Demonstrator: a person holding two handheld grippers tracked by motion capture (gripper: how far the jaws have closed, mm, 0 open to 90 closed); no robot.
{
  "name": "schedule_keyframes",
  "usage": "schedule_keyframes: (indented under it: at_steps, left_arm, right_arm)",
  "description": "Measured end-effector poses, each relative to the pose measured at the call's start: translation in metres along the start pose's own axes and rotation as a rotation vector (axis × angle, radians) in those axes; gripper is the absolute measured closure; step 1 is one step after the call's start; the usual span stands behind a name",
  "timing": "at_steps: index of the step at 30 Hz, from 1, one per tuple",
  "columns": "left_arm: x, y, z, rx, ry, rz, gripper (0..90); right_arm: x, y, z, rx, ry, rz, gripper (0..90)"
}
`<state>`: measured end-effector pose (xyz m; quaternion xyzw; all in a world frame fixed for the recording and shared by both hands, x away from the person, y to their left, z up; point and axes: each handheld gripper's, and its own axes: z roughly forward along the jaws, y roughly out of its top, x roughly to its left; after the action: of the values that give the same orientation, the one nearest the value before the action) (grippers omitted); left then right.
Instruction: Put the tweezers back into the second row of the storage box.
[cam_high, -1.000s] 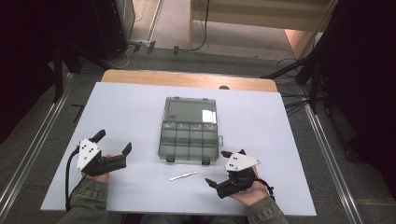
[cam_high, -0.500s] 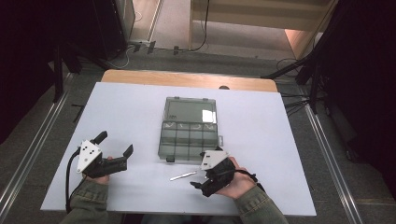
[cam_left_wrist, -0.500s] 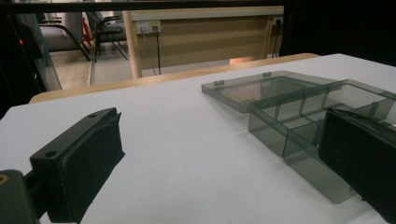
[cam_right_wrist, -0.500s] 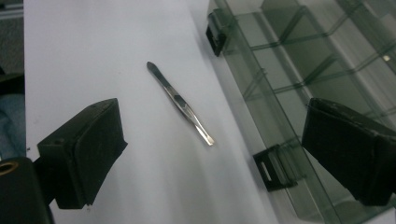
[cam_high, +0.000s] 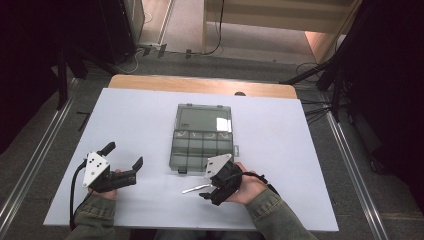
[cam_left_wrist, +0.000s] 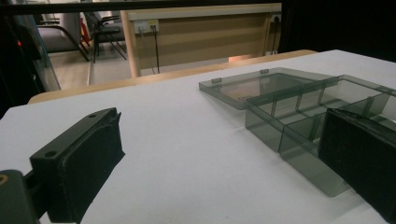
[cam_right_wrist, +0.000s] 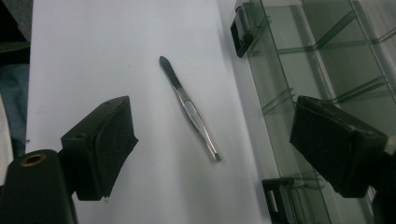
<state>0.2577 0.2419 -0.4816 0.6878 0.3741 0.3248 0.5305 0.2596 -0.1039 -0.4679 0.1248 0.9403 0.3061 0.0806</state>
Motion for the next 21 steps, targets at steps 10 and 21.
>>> schedule_keyframes:
  at_steps: [10,21]
  left_arm:
    - [-0.003,-0.002,0.000,0.016,0.002,0.008,0.0]
    - [-0.003,-0.003,0.001,0.028,-0.001,0.018,0.0]
  right_arm:
    - [-0.004,0.014,0.003,0.057,0.052,-0.082,25.4]
    - [-0.003,0.026,0.012,0.169,0.071,-0.143,40.3]
